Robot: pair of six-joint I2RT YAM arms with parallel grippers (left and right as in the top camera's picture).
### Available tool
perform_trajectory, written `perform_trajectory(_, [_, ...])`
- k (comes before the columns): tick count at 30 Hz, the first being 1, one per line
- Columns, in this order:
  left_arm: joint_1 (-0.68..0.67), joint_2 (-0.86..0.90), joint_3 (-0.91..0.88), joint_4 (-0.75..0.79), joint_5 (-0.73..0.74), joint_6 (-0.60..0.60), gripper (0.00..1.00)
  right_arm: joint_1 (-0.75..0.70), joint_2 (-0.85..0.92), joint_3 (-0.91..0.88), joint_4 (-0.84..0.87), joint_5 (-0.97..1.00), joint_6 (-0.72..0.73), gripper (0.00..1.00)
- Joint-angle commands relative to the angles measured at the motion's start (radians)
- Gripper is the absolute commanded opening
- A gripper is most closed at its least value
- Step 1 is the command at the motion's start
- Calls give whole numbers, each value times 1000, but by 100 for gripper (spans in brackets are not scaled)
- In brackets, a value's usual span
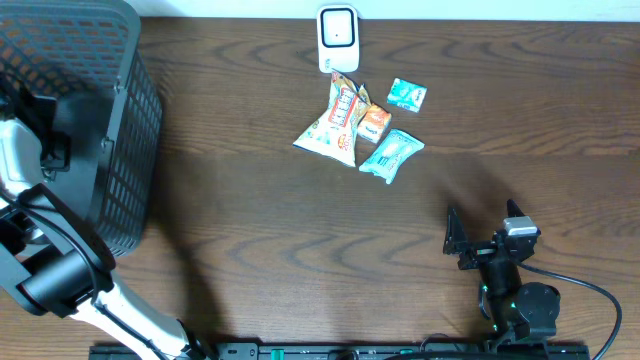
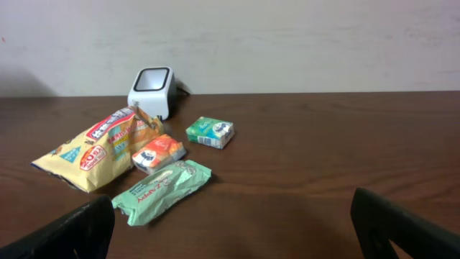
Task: Scan the item barcode
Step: 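Grasp the dark green round tin with the left gripper and lift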
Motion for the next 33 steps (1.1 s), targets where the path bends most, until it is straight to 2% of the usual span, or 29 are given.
perform_trajectory(1, [23, 9, -13, 1, 47, -26, 70, -2, -5, -1, -5, 5, -12, 99])
perform_trajectory(5, [34, 9, -19, 2, 127, -50, 70, -2, -5, -1, -5, 5, -12, 99])
perform_trajectory(19, [36, 76, -26, 46, 130, -50, 66, -2, -5, -1, -5, 5, -12, 99])
perform_trajectory(20, [36, 83, -26, 51, 130, -50, 65, -2, -5, -1, -5, 5, -12, 99])
perform_trajectory(23, [36, 88, -26, 64, 130, -50, 52, -2, -5, -1, -5, 5, -12, 99])
perform_trajectory(28, [36, 88, -25, 68, 130, -61, 51, -2, -5, -1, -5, 5, -12, 99])
perform_trajectory(33, [36, 83, -24, 70, 130, -128, 34, -2, -5, -1, -5, 5, -12, 99])
